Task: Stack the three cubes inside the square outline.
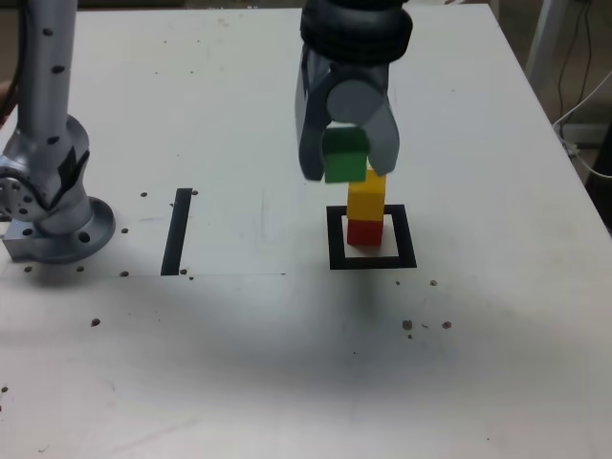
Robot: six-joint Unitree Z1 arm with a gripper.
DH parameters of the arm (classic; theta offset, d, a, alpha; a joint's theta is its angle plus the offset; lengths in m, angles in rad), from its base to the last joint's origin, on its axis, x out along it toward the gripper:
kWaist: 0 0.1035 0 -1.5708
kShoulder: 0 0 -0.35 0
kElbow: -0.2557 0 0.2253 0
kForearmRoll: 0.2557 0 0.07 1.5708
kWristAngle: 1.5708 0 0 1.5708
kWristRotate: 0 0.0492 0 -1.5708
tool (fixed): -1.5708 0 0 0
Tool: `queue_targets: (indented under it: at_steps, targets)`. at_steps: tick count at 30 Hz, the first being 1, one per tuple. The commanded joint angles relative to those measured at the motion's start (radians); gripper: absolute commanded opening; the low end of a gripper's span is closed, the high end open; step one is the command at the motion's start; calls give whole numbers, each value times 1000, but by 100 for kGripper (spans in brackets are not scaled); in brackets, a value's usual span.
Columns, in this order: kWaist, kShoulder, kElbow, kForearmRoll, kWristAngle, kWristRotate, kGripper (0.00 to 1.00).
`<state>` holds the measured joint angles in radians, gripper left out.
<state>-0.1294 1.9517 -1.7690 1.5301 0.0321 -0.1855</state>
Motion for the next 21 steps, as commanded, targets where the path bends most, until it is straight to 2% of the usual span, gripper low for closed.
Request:
queue_targets:
  at_steps: [1,10,21]
  targets:
    - [25,5,-6,1,15,20,13]
    - [91,8,26,-31,42,84,13]
    - [88,30,25,-69,8,92,13]
